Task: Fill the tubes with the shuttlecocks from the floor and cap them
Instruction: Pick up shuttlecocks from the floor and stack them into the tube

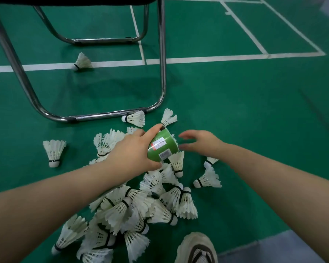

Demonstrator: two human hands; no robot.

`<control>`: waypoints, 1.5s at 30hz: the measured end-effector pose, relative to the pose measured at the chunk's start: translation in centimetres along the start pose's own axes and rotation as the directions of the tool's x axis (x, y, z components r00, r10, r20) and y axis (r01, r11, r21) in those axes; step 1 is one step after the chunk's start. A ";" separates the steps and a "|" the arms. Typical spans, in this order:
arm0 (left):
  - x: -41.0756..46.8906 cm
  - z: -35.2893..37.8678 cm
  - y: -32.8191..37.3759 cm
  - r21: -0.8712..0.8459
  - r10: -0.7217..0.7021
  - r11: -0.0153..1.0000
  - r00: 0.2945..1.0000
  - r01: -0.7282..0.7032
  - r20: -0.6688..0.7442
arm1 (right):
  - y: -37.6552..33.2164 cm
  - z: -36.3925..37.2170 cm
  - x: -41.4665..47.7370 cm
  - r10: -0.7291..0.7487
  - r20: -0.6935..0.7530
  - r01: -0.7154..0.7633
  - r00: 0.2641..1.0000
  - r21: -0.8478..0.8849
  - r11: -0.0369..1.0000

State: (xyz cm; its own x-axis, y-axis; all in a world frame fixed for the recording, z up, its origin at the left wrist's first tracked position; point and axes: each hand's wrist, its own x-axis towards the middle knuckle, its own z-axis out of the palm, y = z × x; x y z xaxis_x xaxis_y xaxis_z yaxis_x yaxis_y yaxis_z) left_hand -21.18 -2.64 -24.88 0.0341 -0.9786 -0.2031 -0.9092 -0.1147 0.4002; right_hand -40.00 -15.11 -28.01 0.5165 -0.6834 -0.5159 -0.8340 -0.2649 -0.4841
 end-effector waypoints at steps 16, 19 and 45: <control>1.9 3.2 -1.8 0.035 -0.120 0.992 0.992 0.119 0.029 | 2.0 2.6 3.7 0.044 0.079 -0.052 0.996 0.101 0.994; 2.1 3.4 -1.9 0.035 -0.123 0.992 0.992 0.122 0.020 | 1.4 0.6 2.4 0.082 -0.152 0.008 0.985 0.513 0.858; -1.0 -4.6 -0.6 0.009 0.023 1.000 0.985 -0.022 -0.172 | -12.0 -3.2 -3.3 -0.404 0.289 0.194 0.868 0.552 0.811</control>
State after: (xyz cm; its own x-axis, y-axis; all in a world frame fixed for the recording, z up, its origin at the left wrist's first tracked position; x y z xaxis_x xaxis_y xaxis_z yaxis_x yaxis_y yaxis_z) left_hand -18.77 -2.42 -20.86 0.0839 -0.9958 -0.0368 -0.9135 -0.0916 0.3964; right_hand -32.31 -11.84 -18.24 0.8413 -0.2895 -0.4565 -0.4691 0.0286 -0.8827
